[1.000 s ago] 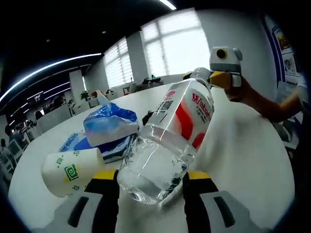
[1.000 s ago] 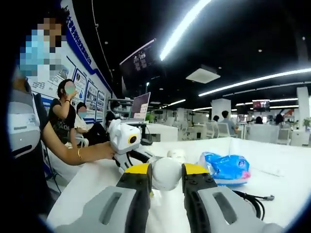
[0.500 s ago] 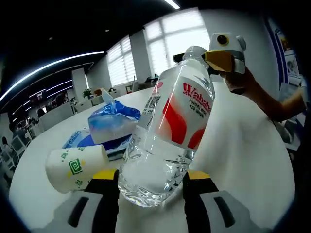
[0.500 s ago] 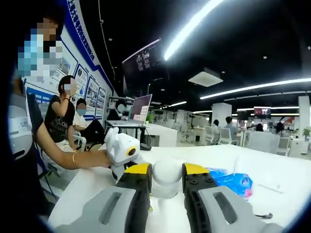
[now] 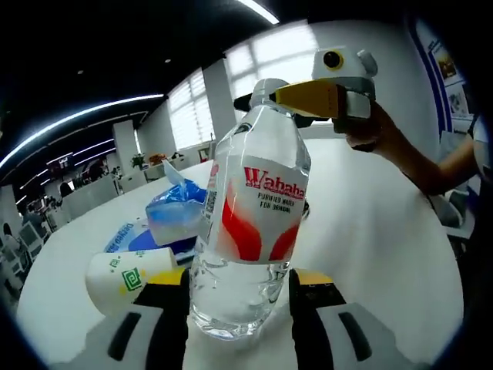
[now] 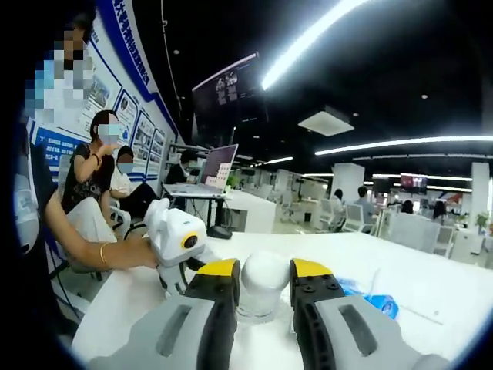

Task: Arrange the tabletop items into an orderly group along one side of the table until the central work area is clear of visible clutter.

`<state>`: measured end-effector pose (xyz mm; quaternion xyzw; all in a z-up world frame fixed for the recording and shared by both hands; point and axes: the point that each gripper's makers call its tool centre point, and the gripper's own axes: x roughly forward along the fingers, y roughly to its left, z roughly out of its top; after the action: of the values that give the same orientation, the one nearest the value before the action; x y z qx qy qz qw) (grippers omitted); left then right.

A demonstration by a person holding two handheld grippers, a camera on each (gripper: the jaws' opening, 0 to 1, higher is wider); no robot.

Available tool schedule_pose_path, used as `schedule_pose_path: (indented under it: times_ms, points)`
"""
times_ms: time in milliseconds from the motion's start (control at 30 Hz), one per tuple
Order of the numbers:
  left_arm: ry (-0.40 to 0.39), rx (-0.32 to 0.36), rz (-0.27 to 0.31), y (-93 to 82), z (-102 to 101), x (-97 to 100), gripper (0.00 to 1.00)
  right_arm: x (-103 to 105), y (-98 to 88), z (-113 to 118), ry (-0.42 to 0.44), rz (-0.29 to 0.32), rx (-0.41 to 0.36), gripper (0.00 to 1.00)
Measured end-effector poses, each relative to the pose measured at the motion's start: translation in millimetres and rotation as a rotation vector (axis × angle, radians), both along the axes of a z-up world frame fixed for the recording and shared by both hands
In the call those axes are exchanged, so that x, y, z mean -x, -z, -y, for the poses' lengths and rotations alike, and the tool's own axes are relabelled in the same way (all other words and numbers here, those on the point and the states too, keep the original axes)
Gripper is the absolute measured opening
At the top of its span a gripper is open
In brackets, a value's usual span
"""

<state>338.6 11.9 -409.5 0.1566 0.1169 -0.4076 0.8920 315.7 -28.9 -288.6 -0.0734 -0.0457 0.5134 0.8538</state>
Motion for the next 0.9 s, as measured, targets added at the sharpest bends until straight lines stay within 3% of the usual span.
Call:
schedule_pose_path:
  times_ms: [367, 900]
  points:
    - [-0.010, 0.016, 0.007, -4.4, -2.0, 0.9, 0.52, -1.6, -8.7, -25.2, -0.017, 0.030, 0.012, 0.24]
    - [-0.025, 0.036, 0.008, -5.3, -2.0, 0.3, 0.52, -7.6, -9.5, -45.1, -0.048, -0.011, -0.019, 0.24]
